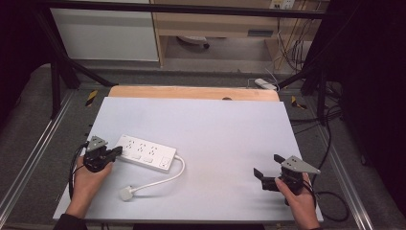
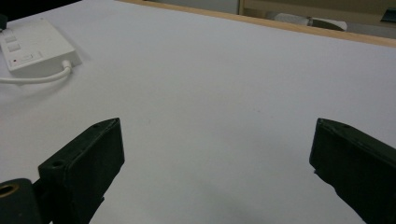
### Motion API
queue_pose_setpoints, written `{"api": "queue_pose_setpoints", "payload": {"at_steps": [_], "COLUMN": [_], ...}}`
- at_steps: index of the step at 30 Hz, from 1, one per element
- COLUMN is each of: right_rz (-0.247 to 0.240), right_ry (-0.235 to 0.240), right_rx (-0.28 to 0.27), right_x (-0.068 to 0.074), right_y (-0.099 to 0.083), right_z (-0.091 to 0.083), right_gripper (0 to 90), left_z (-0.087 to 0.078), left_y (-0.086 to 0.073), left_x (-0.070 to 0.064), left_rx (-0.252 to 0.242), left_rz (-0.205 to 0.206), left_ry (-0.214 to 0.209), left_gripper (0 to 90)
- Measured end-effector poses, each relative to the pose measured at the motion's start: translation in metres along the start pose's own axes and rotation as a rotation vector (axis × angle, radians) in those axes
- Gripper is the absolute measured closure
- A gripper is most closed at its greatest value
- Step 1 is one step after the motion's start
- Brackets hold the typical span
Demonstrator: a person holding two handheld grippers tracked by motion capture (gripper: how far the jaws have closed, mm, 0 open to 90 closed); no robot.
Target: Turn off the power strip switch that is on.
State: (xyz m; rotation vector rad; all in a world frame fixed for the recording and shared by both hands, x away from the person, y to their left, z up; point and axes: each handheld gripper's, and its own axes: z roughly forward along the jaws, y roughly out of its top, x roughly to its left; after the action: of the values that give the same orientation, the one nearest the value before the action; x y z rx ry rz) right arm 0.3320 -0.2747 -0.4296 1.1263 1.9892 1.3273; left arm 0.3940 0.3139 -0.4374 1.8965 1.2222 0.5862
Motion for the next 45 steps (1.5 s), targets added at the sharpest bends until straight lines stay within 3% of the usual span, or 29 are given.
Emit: {"api": "queue_pose_setpoints", "payload": {"at_steps": [45], "right_rz": [-0.003], "right_ry": [0.000], "right_rx": [0.000], "right_x": [-0.0001], "right_y": [0.0000], "right_z": [0.0000], "right_gripper": [3.7], "left_z": [0.0013], "left_y": [-0.0024], "left_x": [0.0035], "left_rx": [-0.008], "left_rz": [-0.022], "left_ry": [-0.018], "left_gripper": [90.0]}}
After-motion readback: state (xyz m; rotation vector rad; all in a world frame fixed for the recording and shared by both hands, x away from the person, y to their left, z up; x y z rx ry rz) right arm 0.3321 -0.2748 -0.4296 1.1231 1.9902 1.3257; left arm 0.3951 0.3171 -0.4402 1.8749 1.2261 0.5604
